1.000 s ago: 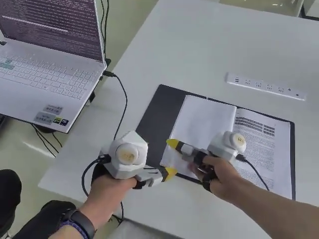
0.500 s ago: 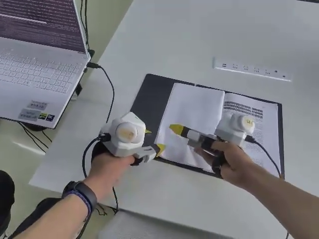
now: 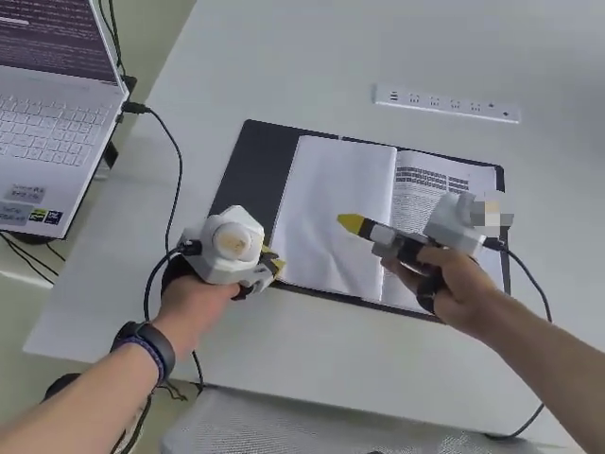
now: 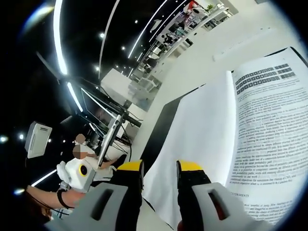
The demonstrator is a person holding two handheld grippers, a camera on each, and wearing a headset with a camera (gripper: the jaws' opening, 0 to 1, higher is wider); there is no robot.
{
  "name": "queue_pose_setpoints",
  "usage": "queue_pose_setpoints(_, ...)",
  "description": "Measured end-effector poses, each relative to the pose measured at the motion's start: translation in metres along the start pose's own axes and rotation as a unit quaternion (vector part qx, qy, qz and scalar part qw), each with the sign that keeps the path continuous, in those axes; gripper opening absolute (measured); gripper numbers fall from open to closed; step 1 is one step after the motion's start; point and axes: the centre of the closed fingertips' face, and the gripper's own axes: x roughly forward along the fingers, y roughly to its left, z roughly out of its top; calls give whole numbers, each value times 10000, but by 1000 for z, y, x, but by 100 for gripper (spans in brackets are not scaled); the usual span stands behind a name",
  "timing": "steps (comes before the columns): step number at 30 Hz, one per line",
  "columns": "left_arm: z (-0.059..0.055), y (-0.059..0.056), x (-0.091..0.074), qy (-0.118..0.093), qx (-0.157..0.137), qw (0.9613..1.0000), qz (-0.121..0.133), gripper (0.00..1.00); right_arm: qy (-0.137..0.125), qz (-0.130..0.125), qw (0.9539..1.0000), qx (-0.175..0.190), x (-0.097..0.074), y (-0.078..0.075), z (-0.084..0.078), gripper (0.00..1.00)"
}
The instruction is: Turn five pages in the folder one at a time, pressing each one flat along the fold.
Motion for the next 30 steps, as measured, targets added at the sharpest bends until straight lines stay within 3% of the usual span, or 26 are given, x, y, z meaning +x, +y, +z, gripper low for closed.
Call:
queue_pose_setpoints(1, -2, 0, 2, 27, 8, 10000, -3, 1, -11, -5, 10000, -1, -2, 1, 0, 25)
queue_pose_setpoints(4, -23, 4, 4, 555, 173, 9982, 124, 0, -11, -14, 10000, -26, -5, 4, -1, 25)
queue_pose_setpoints(5, -13, 2, 5, 288, 160, 9994, 75, 0, 15, -29, 10000, -69, -6, 4, -1, 25)
queue_pose_setpoints(6, -15, 2, 2, 381, 115, 9992, 93, 0, 32, -35, 9999, -102, -7, 4, -2, 25)
queue_pose_setpoints(10, -14, 1, 0, 387, 150, 9991, 101, 0, 55, -63, 9997, -215, -9, 2, 1, 23)
queue_pose_setpoints(16, -14, 1, 0, 320, 55, 9994, 118, 0, -96, -161, 9992, -344, -11, -10, 23, 19)
queue_pose_setpoints(24, -14, 2, 2, 377, -98, 9991, 143, 0, -349, -308, 9984, -316, -7, -39, 56, 12)
queue_pose_setpoints(30, -14, 3, 3, 386, -176, 9990, 159, 0, -474, -406, 9980, -138, -3, -58, 65, 7)
